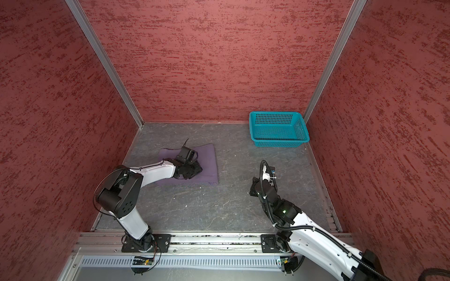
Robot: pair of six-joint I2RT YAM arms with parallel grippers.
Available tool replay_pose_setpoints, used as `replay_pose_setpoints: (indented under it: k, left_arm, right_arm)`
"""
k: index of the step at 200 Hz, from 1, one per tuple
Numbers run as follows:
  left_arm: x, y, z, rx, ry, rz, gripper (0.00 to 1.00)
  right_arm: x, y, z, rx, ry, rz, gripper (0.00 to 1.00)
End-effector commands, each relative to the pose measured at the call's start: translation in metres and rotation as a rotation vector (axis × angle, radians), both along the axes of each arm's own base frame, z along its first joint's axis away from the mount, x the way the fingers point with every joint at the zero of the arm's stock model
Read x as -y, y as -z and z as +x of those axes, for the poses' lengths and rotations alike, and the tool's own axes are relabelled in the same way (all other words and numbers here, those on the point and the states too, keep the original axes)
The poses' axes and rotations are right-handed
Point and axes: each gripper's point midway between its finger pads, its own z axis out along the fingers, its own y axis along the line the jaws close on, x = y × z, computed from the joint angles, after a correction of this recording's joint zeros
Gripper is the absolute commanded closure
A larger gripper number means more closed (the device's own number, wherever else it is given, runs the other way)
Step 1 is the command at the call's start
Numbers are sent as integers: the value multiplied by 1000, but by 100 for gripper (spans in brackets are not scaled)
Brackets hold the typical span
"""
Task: Fold and stack the trousers
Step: Move the trousers to the top-left of the table.
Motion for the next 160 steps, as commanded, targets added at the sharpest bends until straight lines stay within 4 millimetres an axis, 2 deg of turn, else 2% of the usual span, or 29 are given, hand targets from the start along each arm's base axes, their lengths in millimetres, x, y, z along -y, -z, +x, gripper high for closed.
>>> replay_pose_setpoints:
  k: [1,36,60,74,89,116,138,160]
  left_arm:
    - [-26,2,-10,-38,7,106,56]
    - [-14,-36,-5,42,60,133,56]
    - [3,-51,-17,74,99,122,54]
    - [14,-52,-25,84,121,118,53]
    - [24,-43,-34,67,143,116,53]
    - [34,-10,-46,-22,163,125,54]
    - [40,11,-44,-65,156,61,56]
    - [34,20,-33,-79,125,24,56]
  right_arm:
    - [-5,-28,11,58,30,53,69]
    - [-15,-19,15,17,12,58,70]
    - [-17,-20,16,11,7,56,71]
    - [-17,-20,16,20,5,50,71]
    - [-17,-20,17,20,0,44,71]
    - [-18,-19,18,21,2,40,71]
    - [-19,-18,17,13,-3,42,71]
    - [-14,-13,15,7,6,30,72]
